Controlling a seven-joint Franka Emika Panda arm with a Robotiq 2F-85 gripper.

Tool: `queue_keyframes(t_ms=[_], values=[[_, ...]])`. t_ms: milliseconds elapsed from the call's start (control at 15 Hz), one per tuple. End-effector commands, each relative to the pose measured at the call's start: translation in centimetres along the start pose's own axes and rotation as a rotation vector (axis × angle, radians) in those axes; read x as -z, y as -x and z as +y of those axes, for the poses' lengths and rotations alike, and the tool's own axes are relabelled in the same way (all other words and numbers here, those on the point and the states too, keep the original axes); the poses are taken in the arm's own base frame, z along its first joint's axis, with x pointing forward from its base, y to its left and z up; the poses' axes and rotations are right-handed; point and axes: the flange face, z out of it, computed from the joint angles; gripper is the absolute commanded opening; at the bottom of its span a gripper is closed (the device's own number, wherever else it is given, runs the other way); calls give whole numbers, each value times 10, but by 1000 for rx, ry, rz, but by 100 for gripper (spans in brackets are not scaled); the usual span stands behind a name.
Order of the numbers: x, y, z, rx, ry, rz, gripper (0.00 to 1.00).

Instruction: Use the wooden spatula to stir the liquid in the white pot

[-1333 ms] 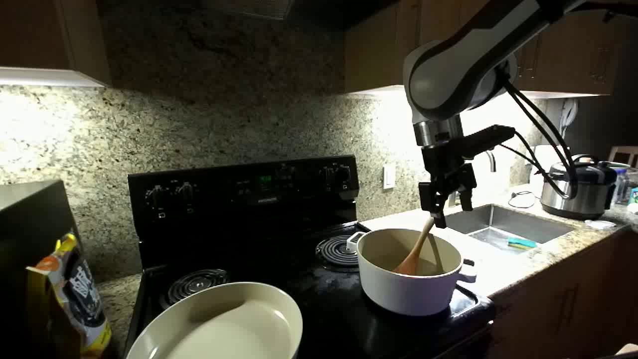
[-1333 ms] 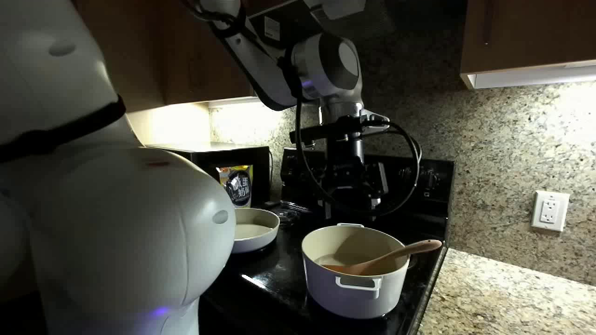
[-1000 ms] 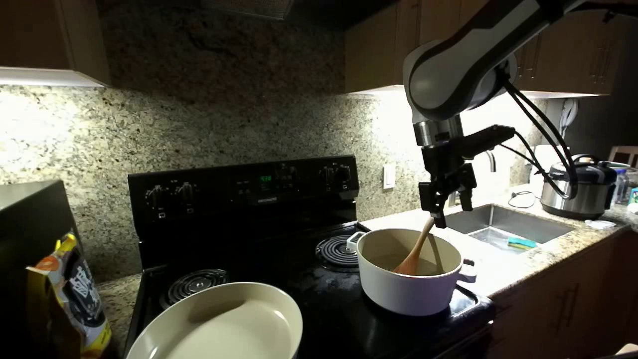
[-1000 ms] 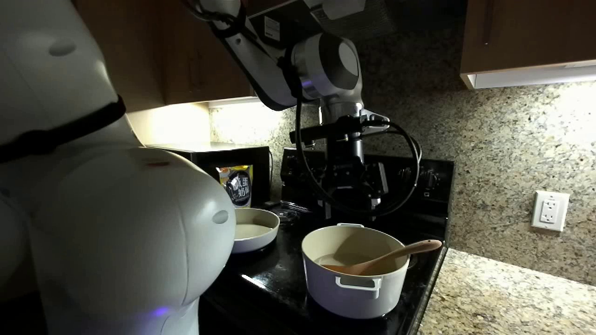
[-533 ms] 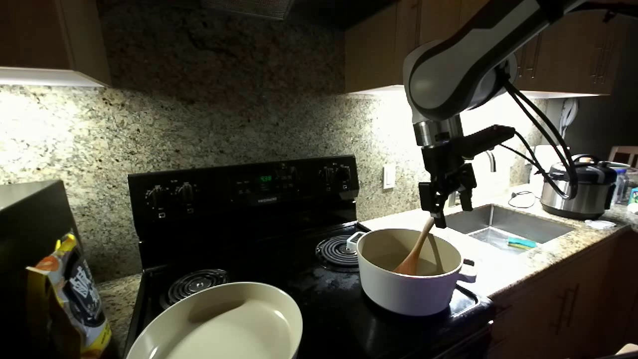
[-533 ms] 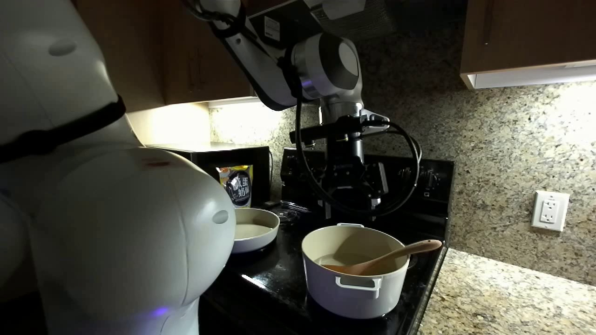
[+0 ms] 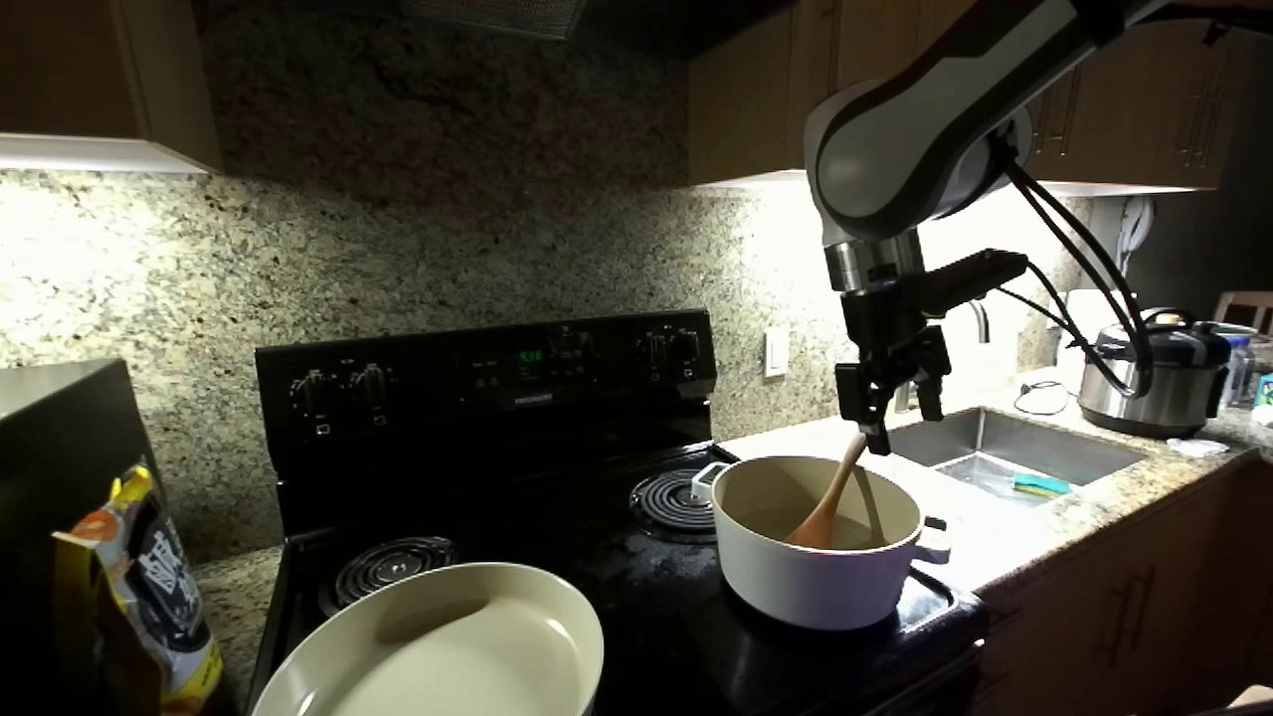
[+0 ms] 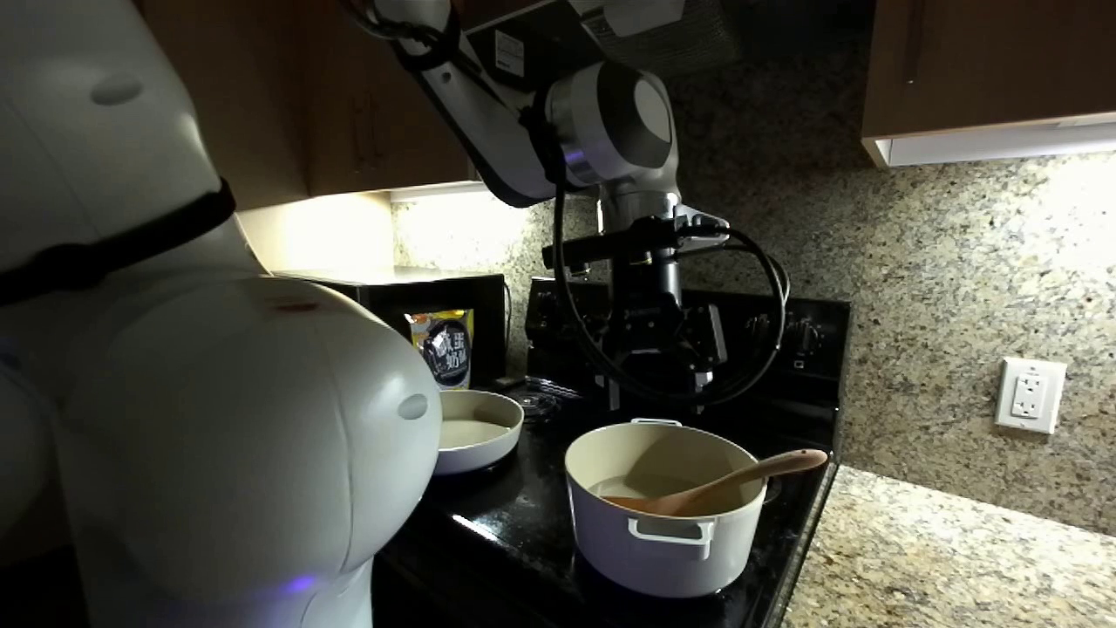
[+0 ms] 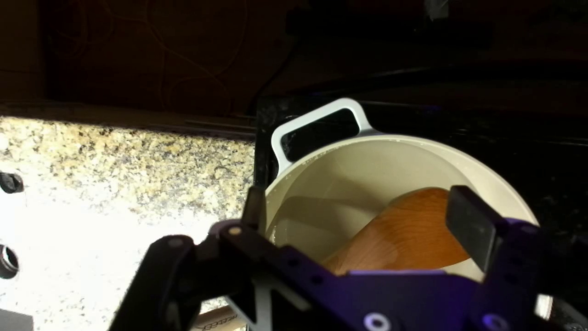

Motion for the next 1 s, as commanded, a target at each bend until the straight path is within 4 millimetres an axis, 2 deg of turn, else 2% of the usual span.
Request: queue_keyframes(t_ms=[0,667,733,933], values=[[0,0,0,0,0,0,100],[0,0,0,0,0,-1,100],[3,0,-3,-25,-33,7,100],[14,-2,14,-174,-177,24,100]])
